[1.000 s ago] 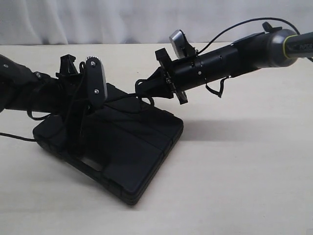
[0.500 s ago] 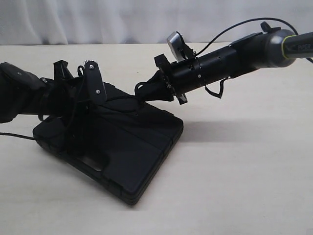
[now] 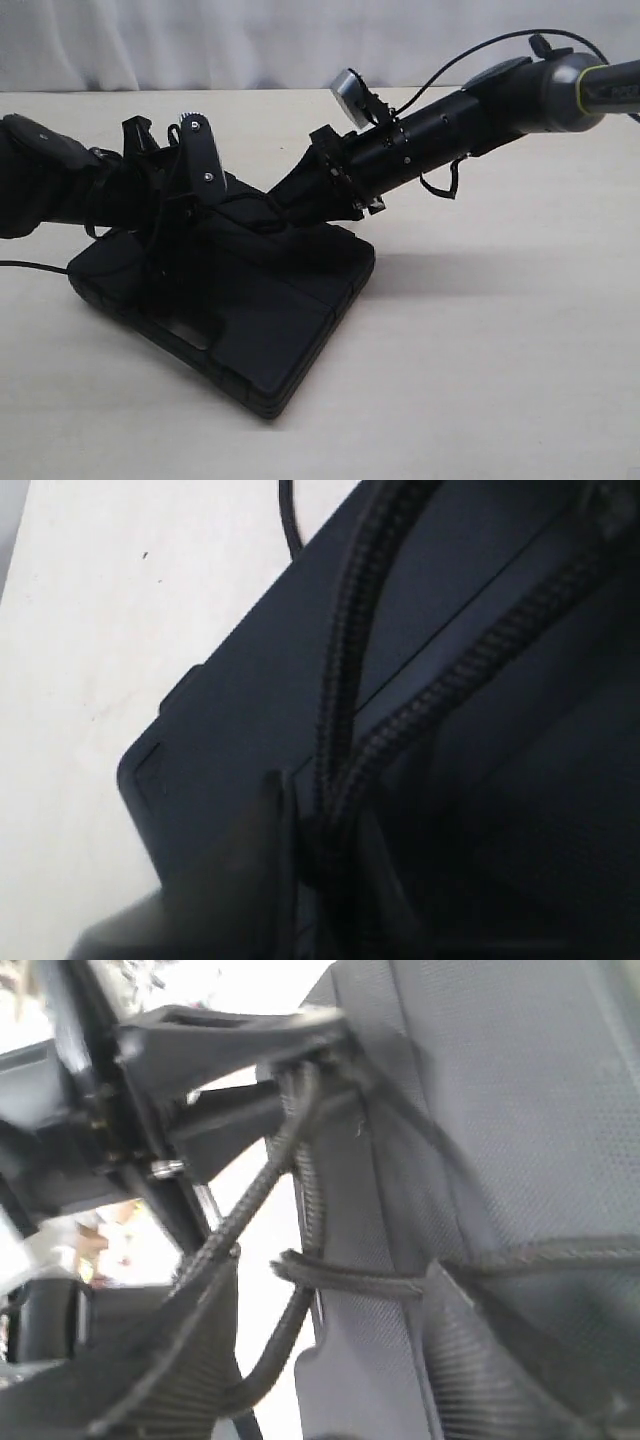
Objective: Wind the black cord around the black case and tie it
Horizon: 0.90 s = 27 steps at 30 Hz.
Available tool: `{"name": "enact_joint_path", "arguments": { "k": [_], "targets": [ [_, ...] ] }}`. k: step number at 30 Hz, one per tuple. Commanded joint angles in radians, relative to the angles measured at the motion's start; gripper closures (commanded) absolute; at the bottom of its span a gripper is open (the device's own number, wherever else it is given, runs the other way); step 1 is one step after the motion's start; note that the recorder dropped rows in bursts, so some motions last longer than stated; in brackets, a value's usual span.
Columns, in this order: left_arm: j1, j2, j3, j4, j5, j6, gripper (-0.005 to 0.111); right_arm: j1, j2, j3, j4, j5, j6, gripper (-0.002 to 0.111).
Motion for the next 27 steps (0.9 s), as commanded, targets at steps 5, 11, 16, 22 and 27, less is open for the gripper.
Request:
{"name": "enact_joint_path", "arguments": {
  "k": [5,11,16,22,27],
  "targets": [
    [-0.002,0.068,-0.021,-0.005,0.031,-0.011,0.107,-0.001,-0.200,-0.010,-0.204,0.007,-0.138,0.055],
    [-0.002,0.098,-0.063,-0.061,0.052,-0.011,0.107,0.064,-0.270,-0.007,-0.444,0.007,-0.210,0.055],
    [-0.002,0.125,-0.079,-0.061,0.061,-0.011,0.107,0.192,-0.299,-0.007,-0.525,-0.042,-0.296,0.055],
    [-0.002,0.125,-0.079,-0.059,0.059,-0.011,0.107,0.354,-0.328,-0.003,-0.726,-0.210,-0.287,0.055],
    [-0.002,0.125,-0.079,-0.059,0.059,-0.011,0.107,0.461,-0.328,0.076,-1.045,-0.441,-0.130,0.055]
  ]
}}
